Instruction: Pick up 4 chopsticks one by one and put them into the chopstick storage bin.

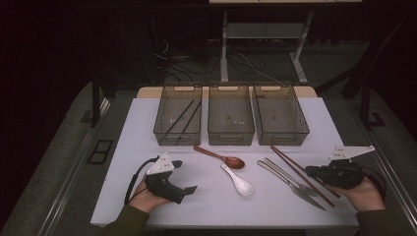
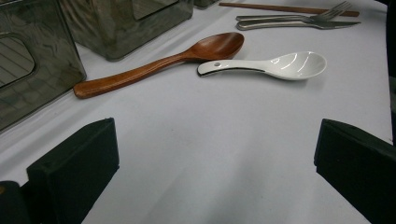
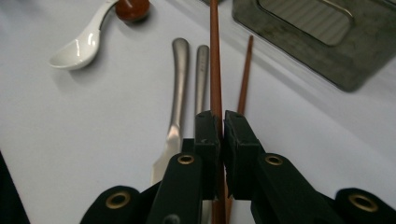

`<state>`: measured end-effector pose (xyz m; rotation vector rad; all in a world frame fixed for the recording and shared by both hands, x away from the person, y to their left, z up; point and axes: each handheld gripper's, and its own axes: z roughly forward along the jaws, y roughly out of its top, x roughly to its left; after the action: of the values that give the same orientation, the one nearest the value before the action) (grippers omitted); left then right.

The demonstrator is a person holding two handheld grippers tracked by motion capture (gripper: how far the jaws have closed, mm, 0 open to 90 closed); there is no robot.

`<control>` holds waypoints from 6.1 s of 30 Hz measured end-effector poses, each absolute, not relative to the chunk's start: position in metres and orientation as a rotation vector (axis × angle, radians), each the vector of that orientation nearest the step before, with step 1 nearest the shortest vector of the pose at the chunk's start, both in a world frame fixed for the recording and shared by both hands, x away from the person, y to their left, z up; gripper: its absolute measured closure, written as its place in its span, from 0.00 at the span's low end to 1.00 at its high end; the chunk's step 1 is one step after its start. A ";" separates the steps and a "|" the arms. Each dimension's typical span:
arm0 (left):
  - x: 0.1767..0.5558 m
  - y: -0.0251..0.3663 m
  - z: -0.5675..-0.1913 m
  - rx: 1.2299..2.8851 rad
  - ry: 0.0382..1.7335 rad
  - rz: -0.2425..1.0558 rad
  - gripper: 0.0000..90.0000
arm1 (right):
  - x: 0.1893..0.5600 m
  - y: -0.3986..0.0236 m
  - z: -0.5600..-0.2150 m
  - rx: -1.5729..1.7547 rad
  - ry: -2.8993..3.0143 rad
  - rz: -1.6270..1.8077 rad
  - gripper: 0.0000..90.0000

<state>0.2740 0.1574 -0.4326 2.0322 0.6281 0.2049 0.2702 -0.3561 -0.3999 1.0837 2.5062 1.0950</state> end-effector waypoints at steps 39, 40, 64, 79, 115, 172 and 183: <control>0.273 0.158 -0.433 2.030 0.593 0.203 0.00 | 0.322 -0.262 -0.368 0.960 2.550 1.221 0.94; 0.273 0.158 -0.433 2.029 0.597 0.203 0.00 | 0.323 -0.260 -0.368 0.955 2.548 1.222 0.94; 0.272 0.158 -0.431 2.032 0.594 0.230 0.00 | 0.369 -0.201 -0.356 0.978 2.559 1.164 0.94; 0.271 0.157 -0.431 2.031 0.595 0.239 0.00 | 0.400 -0.161 -0.344 1.003 2.555 1.147 0.94; 0.268 0.153 -0.432 2.042 0.584 0.248 0.00 | 0.477 -0.033 -0.350 1.127 2.589 1.003 0.94; 0.269 0.152 -0.433 2.058 0.569 0.228 0.00 | 0.424 -0.119 -0.331 0.996 2.541 1.268 0.48; 0.270 0.152 -0.434 2.067 0.572 0.226 0.00 | 0.395 -0.165 -0.335 0.970 2.531 1.267 0.48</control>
<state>0.2698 0.1522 -0.4338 2.0666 0.5718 0.2261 0.3950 -0.1647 -0.3354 0.9699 2.5313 1.2666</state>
